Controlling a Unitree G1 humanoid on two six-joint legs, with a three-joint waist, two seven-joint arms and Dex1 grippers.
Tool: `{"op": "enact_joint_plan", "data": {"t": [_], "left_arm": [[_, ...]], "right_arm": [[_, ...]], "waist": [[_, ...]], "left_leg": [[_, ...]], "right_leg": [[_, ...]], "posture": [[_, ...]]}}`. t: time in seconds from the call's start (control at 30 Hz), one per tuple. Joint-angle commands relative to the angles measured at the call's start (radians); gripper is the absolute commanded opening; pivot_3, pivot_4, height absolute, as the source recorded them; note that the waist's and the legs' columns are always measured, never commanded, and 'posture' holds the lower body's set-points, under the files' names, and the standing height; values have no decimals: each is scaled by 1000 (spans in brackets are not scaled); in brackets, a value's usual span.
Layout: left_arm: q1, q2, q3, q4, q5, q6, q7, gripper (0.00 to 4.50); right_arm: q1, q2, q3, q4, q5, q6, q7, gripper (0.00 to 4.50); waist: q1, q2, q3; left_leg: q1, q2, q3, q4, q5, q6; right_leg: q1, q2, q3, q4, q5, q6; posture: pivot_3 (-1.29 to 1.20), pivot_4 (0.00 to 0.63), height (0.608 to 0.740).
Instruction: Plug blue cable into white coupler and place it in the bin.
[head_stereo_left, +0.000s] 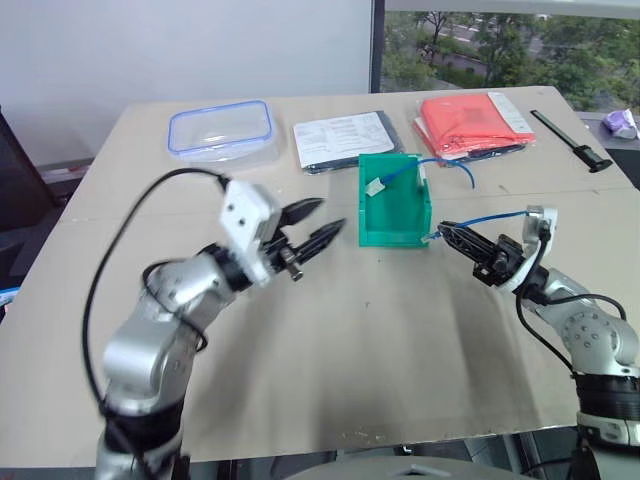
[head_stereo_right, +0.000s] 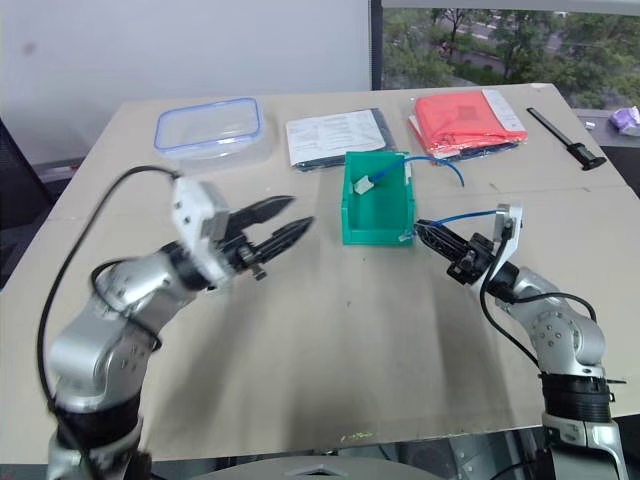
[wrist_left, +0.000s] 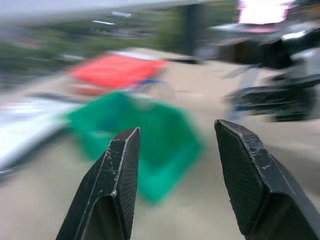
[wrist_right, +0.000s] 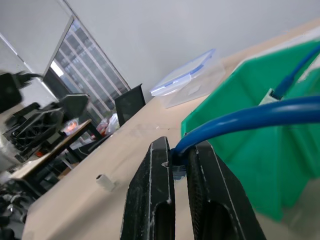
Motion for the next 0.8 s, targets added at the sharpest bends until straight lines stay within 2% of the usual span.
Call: {"op": "enact_joint_plan", "data": {"t": [0.03, 0.17, 0.27, 0.33, 0.37, 0.4, 0.8], "left_arm": [[206, -54, 42, -176, 178, -108, 160, 2403], [527, -215, 8, -205, 361, -265, 339, 2403], [695, -341, -11, -127, 428, -383, 443, 3087], [734, -402, -30, -50, 448, -436, 484, 3994], [739, -427, -40, -11, 453, -448, 503, 4434], [732, -445, -57, 30, 447, -459, 508, 4476], [483, -419, -77, 352, 442, -498, 495, 4476]], "right_arm": [[-34, 1, 8, 19, -19, -16, 47, 0], [-87, 20, 37, 70, -55, -25, 81, 0], [-115, 36, 54, 92, -75, -28, 96, 0], [-121, 40, 56, 95, -83, -25, 103, 0], [-121, 42, 56, 94, -86, -23, 106, 0], [-122, 44, 57, 93, -88, -21, 108, 0], [-105, 68, 53, 50, -101, -15, 89, 0]], "waist": [[-1, 0, 0], [3, 0, 0], [10, -1, 0], [26, -2, 1], [30, -2, 1], [33, -1, 1], [22, -2, 1]], "left_leg": [[0, 0, 1, -1, 0, 0], [0, 0, 2, -1, -1, 2], [0, 1, 3, 0, -2, 4], [0, 0, 4, 1, -2, 4], [-1, 1, 3, 1, -2, 4], [-2, 1, 3, 2, -2, 4], [-3, 1, 3, 1, -2, 4]], "right_leg": [[0, 0, 1, 0, 0, 0], [0, -1, 1, -1, 0, 0], [0, -1, 1, -2, 0, 0], [1, -2, 1, -3, 0, 0], [1, -2, -1, -3, 0, 0], [1, -3, -4, -3, -1, 0], [-1, -2, -6, -2, 0, 0]], "posture": [[0, 150, 740], [0, 150, 740], [0, 150, 740], [0, 150, 740], [0, 150, 740], [0, 150, 740], [0, 150, 740]]}}
